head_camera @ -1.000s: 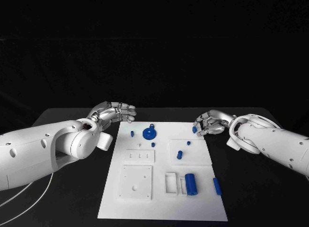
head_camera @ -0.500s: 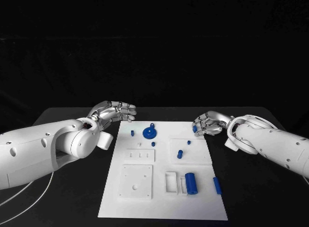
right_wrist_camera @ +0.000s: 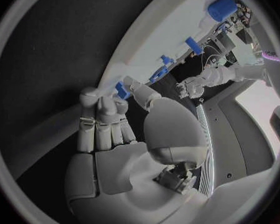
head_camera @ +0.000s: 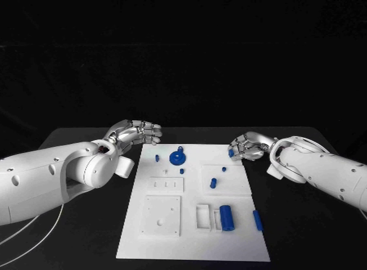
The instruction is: Assemble the parts on the task board
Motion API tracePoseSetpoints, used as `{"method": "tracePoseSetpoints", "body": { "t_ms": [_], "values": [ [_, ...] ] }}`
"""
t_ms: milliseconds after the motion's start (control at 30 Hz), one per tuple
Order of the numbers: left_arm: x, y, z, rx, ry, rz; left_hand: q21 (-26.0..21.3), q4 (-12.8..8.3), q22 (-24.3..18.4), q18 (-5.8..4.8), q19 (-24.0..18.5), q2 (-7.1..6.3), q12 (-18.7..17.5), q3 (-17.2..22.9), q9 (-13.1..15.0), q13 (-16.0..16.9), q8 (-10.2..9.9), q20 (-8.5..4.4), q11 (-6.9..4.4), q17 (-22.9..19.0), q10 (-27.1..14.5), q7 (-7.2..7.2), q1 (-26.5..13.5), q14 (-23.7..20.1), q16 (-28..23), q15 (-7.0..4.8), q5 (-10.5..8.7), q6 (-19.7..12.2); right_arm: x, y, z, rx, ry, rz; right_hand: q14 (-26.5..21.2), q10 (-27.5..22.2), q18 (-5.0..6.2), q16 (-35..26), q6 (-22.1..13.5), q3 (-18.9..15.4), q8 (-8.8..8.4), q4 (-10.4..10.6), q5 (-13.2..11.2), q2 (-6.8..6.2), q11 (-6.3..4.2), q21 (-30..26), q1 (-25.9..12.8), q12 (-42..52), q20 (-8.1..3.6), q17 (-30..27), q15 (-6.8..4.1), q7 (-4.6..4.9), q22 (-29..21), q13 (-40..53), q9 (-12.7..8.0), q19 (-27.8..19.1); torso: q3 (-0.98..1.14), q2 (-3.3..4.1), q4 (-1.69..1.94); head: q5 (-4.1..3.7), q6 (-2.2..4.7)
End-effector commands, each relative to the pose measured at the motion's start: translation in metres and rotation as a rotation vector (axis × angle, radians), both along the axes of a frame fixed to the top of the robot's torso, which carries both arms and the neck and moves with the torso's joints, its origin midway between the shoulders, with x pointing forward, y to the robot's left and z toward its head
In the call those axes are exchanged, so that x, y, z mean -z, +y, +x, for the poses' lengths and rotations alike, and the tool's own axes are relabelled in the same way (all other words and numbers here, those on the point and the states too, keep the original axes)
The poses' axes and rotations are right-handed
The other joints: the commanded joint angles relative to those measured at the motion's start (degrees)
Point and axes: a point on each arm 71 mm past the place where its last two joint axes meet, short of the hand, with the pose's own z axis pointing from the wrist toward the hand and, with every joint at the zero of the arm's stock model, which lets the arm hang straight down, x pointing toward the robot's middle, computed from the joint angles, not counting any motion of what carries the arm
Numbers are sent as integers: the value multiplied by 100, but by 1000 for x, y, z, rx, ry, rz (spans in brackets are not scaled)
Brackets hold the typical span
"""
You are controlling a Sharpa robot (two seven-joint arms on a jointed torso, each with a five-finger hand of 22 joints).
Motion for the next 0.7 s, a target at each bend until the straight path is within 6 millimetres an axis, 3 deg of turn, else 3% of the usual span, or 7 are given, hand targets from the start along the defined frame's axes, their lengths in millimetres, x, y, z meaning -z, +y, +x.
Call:
{"method": "tracePoseSetpoints", "body": {
  "t_ms": [33,200,700],
  "values": [
    [-2,-2,0,18,-10,-5,25,6,66,106,-44,-10,-23,3,-10,-6,-35,-11,-7,8,47,39,-26,-19,-19,25,-20,5,0,2,0,-17,1,-1,-7,-88,317,-33,635,154,41,11,-174,67,-52,-13,-17,37,-3,10,-56,43,93,-8,2,53,0,0,5,-7,-1],
    [-2,-2,-1,18,-10,-5,25,7,66,106,-44,-11,-24,3,-10,-6,-36,-11,-7,9,48,39,-27,-19,-20,25,-20,4,1,2,0,-17,-1,-4,1,-79,317,-40,726,381,80,15,-384,62,-80,-3,-69,38,-8,18,-84,14,96,-13,8,64,-1,2,5,-8,-7],
    [-2,-3,0,18,-10,-5,25,4,66,108,-45,-11,-28,5,-11,-6,-38,-12,-7,10,49,40,-25,-19,-21,24,-19,1,1,3,-1,-17,-4,-11,6,-73,317,-42,795,425,116,9,-403,33,-97,11,-133,41,-13,25,-98,-5,99,-14,21,72,-4,3,0,-17,-25]
  ]
}}
